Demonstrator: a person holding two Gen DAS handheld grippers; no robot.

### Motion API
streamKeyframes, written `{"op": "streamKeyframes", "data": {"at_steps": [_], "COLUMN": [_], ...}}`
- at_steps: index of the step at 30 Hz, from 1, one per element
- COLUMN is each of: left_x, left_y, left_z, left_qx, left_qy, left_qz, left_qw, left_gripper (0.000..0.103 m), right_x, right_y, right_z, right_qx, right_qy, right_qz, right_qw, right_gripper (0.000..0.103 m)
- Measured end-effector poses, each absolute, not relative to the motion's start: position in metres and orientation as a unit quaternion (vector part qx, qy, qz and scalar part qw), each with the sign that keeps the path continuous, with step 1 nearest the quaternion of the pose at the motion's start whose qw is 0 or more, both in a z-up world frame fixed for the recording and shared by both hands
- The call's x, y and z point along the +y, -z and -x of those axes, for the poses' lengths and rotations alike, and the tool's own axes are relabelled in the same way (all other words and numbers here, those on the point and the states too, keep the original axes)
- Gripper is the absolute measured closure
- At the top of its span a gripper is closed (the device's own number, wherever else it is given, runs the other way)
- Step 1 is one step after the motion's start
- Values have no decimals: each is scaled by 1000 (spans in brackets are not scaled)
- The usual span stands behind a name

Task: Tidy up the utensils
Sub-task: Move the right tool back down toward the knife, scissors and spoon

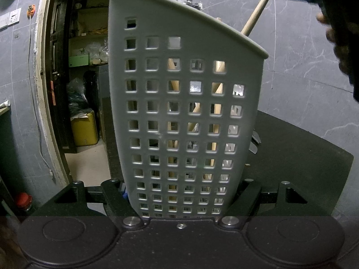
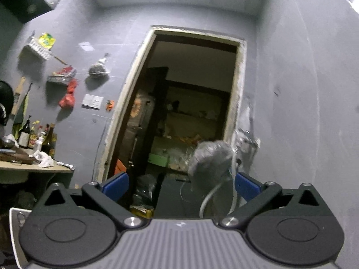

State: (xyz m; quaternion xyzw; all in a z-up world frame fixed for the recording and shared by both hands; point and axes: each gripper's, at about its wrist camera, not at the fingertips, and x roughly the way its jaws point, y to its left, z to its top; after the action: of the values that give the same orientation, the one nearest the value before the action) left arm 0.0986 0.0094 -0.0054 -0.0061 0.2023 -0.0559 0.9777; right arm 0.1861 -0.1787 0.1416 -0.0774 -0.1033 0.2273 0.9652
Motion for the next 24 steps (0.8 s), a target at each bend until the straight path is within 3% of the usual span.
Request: {"op": "streamKeyframes", "data": {"at_steps": [6,18,24], "left_x": [11,11,11], "left_y": [6,5,5], "left_z": [-98,-100,-100], "left_qx": [202,202,202], "left_qy": [60,63,62], "left_qz": [7,6,5], "left_qw": [978,977,977], "left_gripper": [27,27,27], "right_x": [-213,-251,-262], "right_y": [-108,-8,13], "right_z": [-199,-227,-244], "right_qx": [-70,75,113], "right_qy": [-204,-182,-178], "right_qz": [-10,-130,-204], "right_qw": [976,972,956], "right_gripper": [0,0,0]}}
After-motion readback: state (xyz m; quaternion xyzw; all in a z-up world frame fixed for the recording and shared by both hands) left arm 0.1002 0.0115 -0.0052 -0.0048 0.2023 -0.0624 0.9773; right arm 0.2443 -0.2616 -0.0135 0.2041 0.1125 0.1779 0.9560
